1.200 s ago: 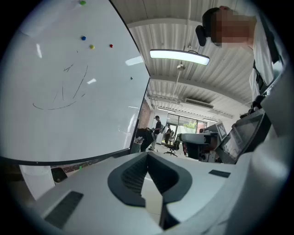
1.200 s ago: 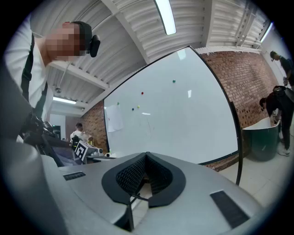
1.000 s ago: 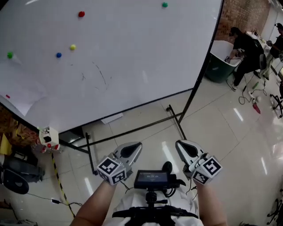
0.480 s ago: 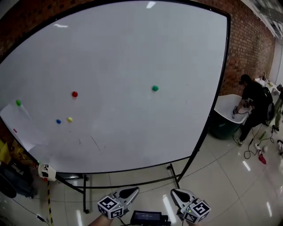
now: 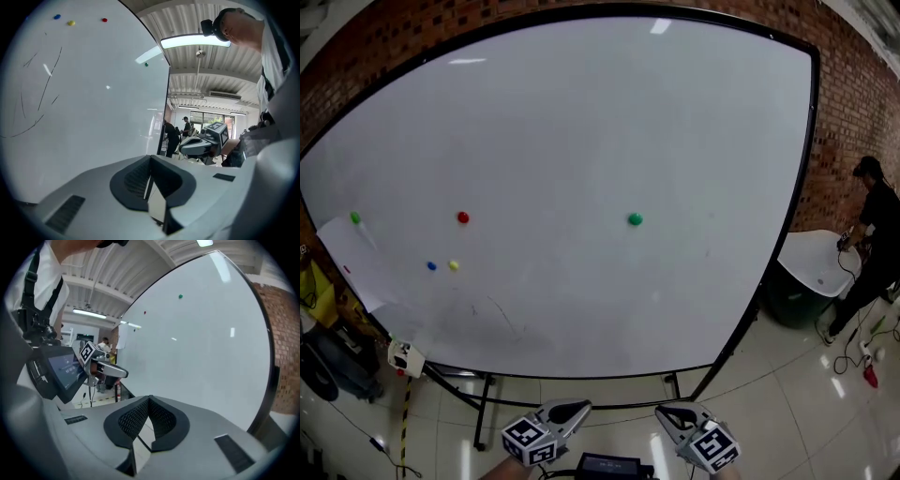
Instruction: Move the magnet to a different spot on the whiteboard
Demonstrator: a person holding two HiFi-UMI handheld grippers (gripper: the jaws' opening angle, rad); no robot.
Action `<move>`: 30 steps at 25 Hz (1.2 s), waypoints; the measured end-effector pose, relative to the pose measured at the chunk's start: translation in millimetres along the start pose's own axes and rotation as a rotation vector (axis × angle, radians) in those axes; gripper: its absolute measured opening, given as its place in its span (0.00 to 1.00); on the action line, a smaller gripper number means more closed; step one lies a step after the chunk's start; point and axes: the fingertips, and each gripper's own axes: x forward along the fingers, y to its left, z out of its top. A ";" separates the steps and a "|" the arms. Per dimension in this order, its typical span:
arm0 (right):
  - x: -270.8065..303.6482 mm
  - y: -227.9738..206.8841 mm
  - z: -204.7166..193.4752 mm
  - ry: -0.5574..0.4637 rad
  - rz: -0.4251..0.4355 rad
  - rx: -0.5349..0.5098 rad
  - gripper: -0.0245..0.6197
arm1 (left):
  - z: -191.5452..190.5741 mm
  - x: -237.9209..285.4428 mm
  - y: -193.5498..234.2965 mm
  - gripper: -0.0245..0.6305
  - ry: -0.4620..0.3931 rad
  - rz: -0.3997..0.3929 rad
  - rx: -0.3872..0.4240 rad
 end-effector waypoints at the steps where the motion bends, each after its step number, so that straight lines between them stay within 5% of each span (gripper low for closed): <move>1: 4.4 -4.0 7.2 0.004 0.007 -0.041 0.09 | 0.1 0.5 5.2 0.09 -0.007 0.003 0.003; 8: 24.3 -36.6 104.4 -0.047 -0.007 -0.327 0.09 | 4.4 3.5 30.0 0.09 -0.029 -0.021 0.018; 15: 44.5 -55.3 182.8 0.006 -0.046 -0.620 0.10 | -5.9 -5.8 65.2 0.09 -0.035 -0.054 -0.015; 21: 46.2 -70.1 245.2 0.103 -0.131 -0.851 0.13 | -10.4 -27.0 88.4 0.09 -0.032 -0.068 -0.041; 26: 49.2 -98.1 293.1 0.283 -0.287 -1.100 0.14 | -5.7 -34.3 106.2 0.09 -0.058 -0.092 -0.064; 30: 56.2 -107.3 326.4 0.331 -0.355 -1.162 0.21 | 1.3 -33.1 110.9 0.09 -0.075 -0.126 -0.058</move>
